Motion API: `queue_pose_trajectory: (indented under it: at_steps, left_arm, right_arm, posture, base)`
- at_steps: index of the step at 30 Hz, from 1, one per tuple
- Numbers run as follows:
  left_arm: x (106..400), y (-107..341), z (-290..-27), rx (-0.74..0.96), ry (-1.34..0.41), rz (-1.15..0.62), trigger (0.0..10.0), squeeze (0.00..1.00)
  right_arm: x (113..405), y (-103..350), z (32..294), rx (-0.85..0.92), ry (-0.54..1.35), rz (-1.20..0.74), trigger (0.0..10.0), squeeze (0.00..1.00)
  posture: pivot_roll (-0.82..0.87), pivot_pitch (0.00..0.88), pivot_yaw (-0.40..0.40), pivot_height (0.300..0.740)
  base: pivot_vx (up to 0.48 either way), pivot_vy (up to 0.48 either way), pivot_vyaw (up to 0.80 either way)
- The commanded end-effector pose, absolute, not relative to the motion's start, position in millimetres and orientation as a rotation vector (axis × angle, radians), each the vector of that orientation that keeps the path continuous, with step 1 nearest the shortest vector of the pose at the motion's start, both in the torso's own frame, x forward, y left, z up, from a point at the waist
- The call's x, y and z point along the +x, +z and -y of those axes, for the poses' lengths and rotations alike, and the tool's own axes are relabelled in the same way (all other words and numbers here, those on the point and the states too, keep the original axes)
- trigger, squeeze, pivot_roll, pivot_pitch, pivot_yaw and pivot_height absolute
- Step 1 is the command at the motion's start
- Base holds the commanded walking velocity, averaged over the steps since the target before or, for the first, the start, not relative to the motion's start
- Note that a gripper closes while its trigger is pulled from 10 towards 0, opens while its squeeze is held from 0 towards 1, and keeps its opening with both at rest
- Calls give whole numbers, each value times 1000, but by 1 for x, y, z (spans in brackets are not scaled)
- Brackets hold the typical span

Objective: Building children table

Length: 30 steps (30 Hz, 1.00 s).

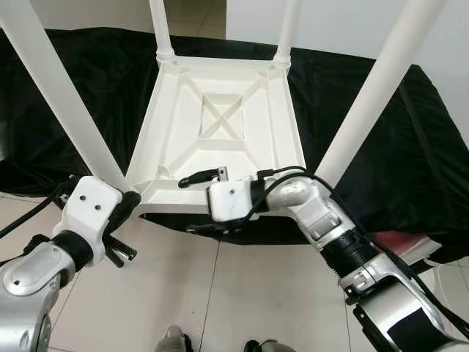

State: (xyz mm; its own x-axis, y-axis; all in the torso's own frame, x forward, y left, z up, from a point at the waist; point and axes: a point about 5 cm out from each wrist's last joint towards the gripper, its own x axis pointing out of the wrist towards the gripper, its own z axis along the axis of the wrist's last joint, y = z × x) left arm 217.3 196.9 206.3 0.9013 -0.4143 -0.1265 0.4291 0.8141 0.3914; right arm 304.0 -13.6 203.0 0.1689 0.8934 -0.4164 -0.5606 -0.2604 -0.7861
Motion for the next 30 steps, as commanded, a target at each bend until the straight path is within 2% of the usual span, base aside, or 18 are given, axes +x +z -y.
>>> queue_pose_trajectory:
  at_steps: [1, 7, 13, 21, 26, 27, 28, 29, 30]
  left_arm:
    - [214, 207, -198, 436, -446, -46, 10000, 0]
    - [216, 208, -199, 422, -428, -38, 10000, 0]
    - [217, 208, -199, 416, -414, -36, 10000, 0]
    - [217, 207, -201, 409, -404, -37, 10000, 0]
    - [216, 209, -204, 411, -388, -39, 10000, 0]
    - [214, 209, -204, 411, -381, -38, 10000, 0]
    - [214, 209, -204, 411, -381, -38, 10000, 0]
    - [214, 209, -205, 411, -378, -39, 10000, 0]
    - [214, 209, -205, 412, -376, -39, 10000, 0]
  right_arm:
    - [305, 193, 13, -1212, 1451, 333, 10000, 0]
    - [322, 178, 11, -1172, 1358, 160, 10000, 0]
    - [327, 170, 6, -1103, 1319, 104, 10000, 0]
    - [324, 172, -19, -1016, 1333, 134, 10000, 0]
    - [325, 171, -38, -1033, 1325, 160, 10000, 0]
    - [325, 171, -44, -1049, 1322, 165, 9451, 0]
    - [325, 171, -44, -1049, 1322, 165, 9451, 0]
    - [326, 171, -46, -1069, 1321, 164, 8510, 0]
    - [327, 169, -47, -1084, 1317, 154, 6627, 0]
  posture:
    - [64, 148, 8, 740]
    - [62, 146, -1, 740]
    - [58, 145, -6, 740]
    - [65, 146, -11, 740]
    - [85, 149, -19, 740]
    - [91, 146, -27, 740]
    - [91, 146, -27, 740]
    - [92, 146, -28, 740]
    - [94, 146, -32, 740]
  base:
    - [0, 0, 0]
    - [0, 0, 0]
    - [0, 0, 0]
    - [0, 0, 0]
    - [0, 0, 0]
    - [0, 0, 0]
    - [0, 0, 0]
    - [0, 0, 0]
    - [0, 0, 0]
